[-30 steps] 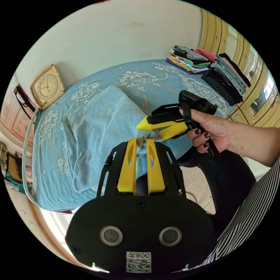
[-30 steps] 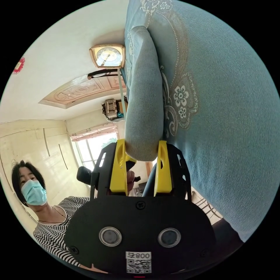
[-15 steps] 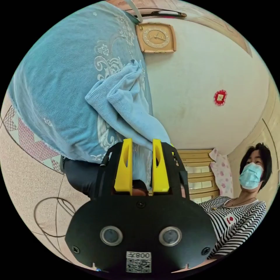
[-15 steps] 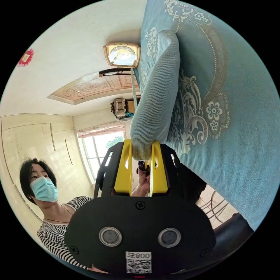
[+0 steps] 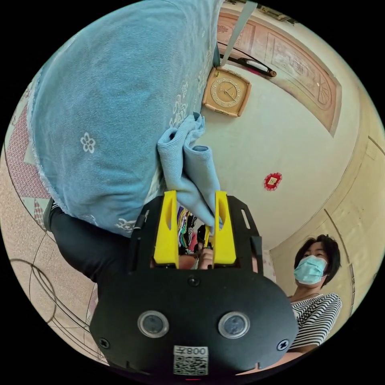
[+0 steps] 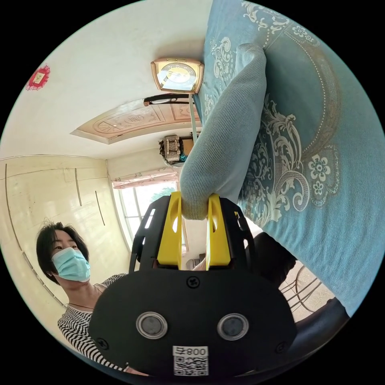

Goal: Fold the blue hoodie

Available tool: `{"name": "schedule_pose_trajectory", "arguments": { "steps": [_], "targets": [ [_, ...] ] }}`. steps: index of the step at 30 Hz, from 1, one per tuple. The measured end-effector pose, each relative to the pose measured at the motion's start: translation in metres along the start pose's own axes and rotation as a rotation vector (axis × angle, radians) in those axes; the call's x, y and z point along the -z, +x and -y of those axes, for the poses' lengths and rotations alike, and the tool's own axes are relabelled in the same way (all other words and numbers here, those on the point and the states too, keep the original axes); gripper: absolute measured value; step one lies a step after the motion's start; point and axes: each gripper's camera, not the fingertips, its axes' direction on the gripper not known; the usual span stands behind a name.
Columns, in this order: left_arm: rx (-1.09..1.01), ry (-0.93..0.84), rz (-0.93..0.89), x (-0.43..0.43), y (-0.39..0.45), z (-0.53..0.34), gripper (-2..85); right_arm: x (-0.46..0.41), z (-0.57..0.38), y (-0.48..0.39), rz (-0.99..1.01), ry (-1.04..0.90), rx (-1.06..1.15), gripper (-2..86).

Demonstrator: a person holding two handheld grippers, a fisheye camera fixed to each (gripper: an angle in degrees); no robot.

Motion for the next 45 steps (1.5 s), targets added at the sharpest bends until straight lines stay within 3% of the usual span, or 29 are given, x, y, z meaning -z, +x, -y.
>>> {"name": "schedule_pose_trajectory", "arguments": {
  "steps": [7, 16, 24, 34, 45],
  "targets": [
    [0.044, -0.043, -0.054, 0.016, -0.013, 0.012, 17.0, -0.001, -0.002, -0.008, 0.030, 0.009, 0.009, 9.6],
    [0.005, 0.033, -0.079, 0.038, -0.011, 0.047, 17.7, 0.002, -0.020, -0.013, 0.030, 0.007, 0.014, 9.5],
    [0.040, 0.018, -0.020, 0.037, -0.007, 0.056, 7.8, 0.015, -0.052, -0.004, 0.006, 0.028, -0.010, 9.4],
    [-0.047, -0.039, -0.014, 0.027, 0.050, 0.002, 5.5, 0.047, -0.116, -0.028, -0.031, 0.070, 0.024, 8.9],
    [-0.166, -0.181, -0.076, 0.005, 0.120, -0.093, 5.4, 0.097, -0.273, -0.071, -0.009, 0.122, 0.127, 8.3]
  ]
}}
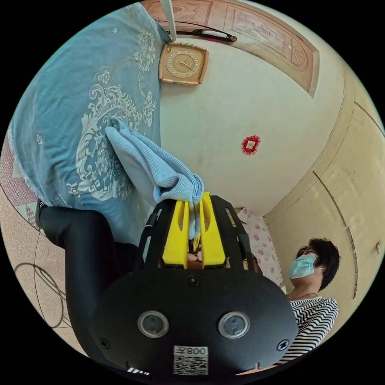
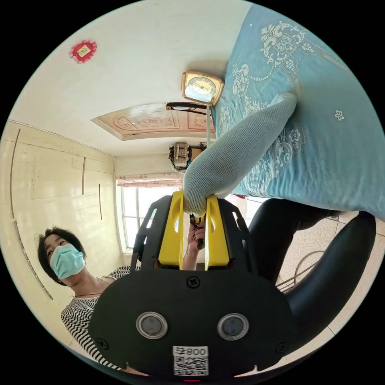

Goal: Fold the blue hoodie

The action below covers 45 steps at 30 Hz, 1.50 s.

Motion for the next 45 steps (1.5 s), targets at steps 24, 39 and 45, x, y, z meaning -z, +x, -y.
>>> {"name": "schedule_pose_trajectory", "arguments": {
  "steps": [24, 39, 45],
  "targets": [
    [-0.174, -0.349, -0.017, -0.264, 0.130, -0.127, 5.1, 0.177, -0.244, -0.076, 0.099, 0.237, 0.133, 7.5],
    [-0.141, -0.571, -0.022, -0.603, 0.161, -0.131, 5.1, 0.337, -0.232, -0.133, 0.117, 0.401, 0.116, 7.2],
    [-0.126, -0.696, -0.024, -0.773, 0.196, -0.150, 5.0, 0.425, -0.234, -0.214, 0.035, 0.492, 0.138, 7.5]
  ]
}}
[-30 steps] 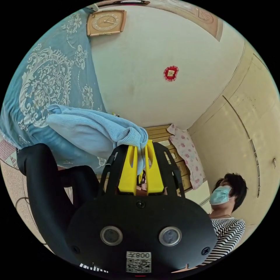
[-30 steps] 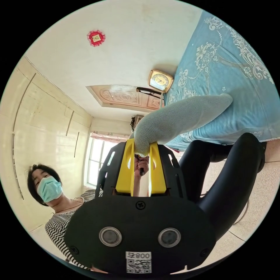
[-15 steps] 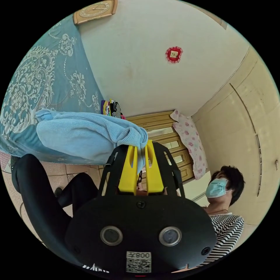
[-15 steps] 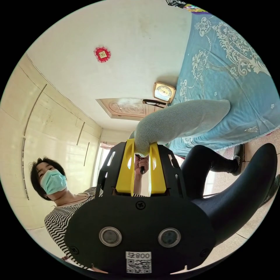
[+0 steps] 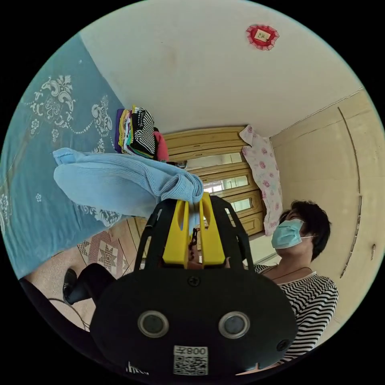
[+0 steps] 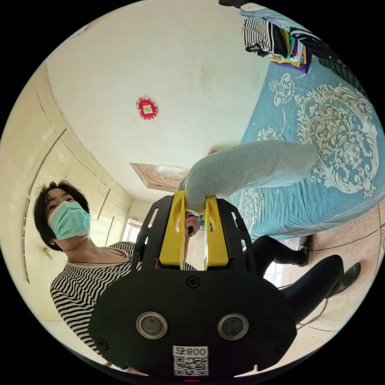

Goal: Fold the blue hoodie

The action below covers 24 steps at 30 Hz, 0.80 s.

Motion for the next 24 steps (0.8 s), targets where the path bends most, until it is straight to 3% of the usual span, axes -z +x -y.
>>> {"name": "schedule_pose_trajectory", "arguments": {
  "steps": [13, 24],
  "targets": [
    [-0.048, -0.381, -0.144, -0.399, 0.116, 0.140, 5.0, 0.233, 0.014, -0.250, -0.137, 0.246, 0.162, 7.3],
    [0.006, -0.547, -0.243, -0.681, 0.097, 0.244, 5.1, 0.379, 0.073, -0.355, -0.279, 0.439, 0.151, 7.3]
  ]
}}
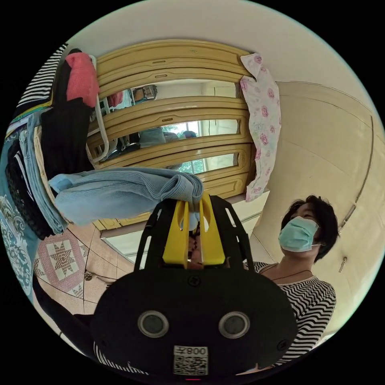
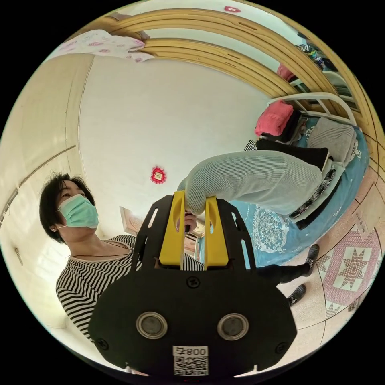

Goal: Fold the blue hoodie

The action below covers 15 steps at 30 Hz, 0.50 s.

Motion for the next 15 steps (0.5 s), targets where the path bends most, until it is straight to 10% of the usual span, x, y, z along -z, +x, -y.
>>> {"name": "schedule_pose_trajectory", "arguments": {
  "steps": [15],
  "targets": [
    [0.002, 0.068, 0.038, -0.152, -0.116, 0.324, 5.2, 0.016, 0.323, 0.001, -0.196, -0.064, 0.043, 7.4]
  ]
}}
